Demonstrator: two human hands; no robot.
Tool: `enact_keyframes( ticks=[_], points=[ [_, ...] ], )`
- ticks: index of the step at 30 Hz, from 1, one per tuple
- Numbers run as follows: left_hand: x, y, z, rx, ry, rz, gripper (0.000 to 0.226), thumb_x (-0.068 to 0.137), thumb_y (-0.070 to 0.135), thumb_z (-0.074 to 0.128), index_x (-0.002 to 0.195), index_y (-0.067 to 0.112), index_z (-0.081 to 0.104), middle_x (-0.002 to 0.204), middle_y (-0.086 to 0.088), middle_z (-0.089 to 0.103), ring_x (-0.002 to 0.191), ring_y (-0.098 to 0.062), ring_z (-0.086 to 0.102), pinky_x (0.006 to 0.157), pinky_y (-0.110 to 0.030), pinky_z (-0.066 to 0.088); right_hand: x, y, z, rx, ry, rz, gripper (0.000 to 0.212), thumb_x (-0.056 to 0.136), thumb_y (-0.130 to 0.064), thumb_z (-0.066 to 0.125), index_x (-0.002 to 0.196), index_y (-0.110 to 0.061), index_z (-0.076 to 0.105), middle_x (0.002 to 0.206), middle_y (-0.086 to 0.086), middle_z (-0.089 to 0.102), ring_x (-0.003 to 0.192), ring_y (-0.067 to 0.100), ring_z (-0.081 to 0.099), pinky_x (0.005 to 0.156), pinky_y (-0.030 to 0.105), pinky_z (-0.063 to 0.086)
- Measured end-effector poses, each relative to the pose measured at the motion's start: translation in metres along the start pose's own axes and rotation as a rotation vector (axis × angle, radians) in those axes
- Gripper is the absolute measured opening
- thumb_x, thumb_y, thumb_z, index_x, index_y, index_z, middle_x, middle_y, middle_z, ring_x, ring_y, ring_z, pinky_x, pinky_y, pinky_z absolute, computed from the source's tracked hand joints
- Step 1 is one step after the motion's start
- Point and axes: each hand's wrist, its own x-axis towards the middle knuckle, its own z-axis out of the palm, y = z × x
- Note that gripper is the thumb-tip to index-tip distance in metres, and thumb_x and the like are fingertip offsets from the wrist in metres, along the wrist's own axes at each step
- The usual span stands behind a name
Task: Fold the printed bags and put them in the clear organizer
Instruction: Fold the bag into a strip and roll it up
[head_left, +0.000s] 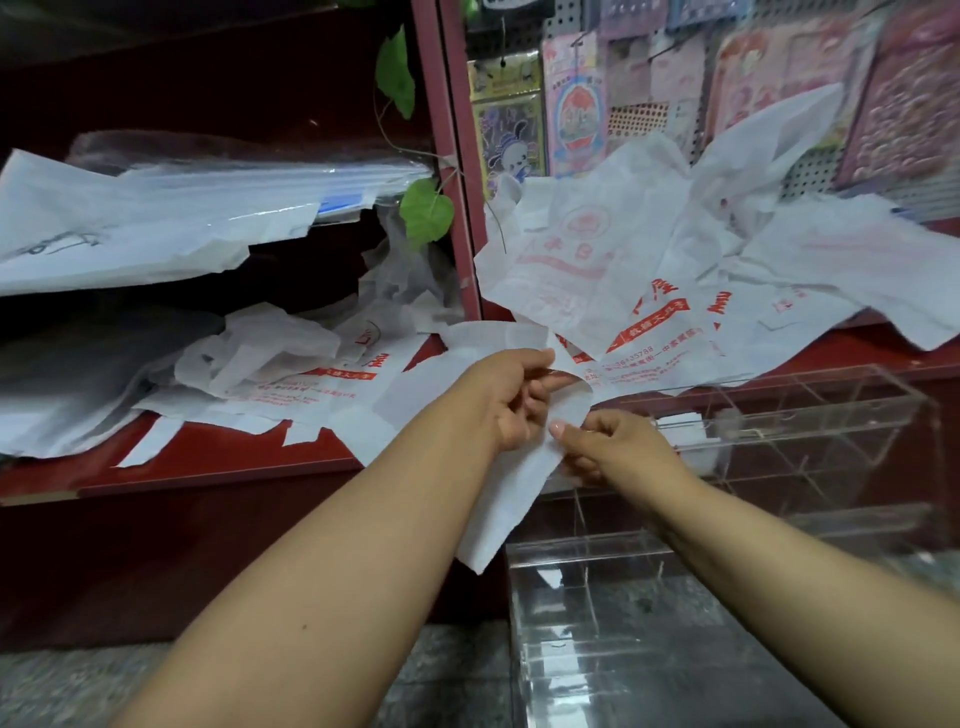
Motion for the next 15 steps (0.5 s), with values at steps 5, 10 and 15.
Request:
enact_keyframes(
  ticks=[5,10,15],
  points=[
    [-0.007,-0.003,-0.003,0.003,0.025,0.092,0.023,0.100,0.021,0.052,0.085,0.006,0.058,0.070,-0.008,0.070,0.040,-0.006,0.052,0.039,-0.013,0.040,0.000,0.000,-0.011,0.271,0.139,0.138,0.015,0.095,-0.004,0.052,0.095,0.004,0.065,0.084,0.017,0.069,0.070,0.027,0.063,0.061,0.035,0.054],
    [-0.006,0.010,-0.081,0.846,0.588,0.363,0.011,0.095,0.019,0.057,0.091,0.010,0.062,0.102,-0.015,0.068,0.091,-0.030,0.065,0.080,-0.035,0.050,0.003,0.000,-0.040,0.187,0.292,0.172,0.021,0.092,-0.001,0.053,0.072,-0.005,0.056,0.073,0.013,0.062,0.062,0.025,0.057,0.062,0.035,0.046],
    [-0.002,-0.018,-0.118,0.964,0.654,0.335,0.028,0.093,0.031,0.061,0.104,0.005,0.062,0.110,-0.010,0.065,0.111,-0.032,0.058,0.091,-0.035,0.043,0.001,0.010,-0.070,-0.145,0.350,0.153,0.034,0.091,-0.006,0.059,0.062,-0.006,0.041,0.067,0.016,0.050,0.057,0.022,0.043,0.053,0.030,0.030]
  ],
)
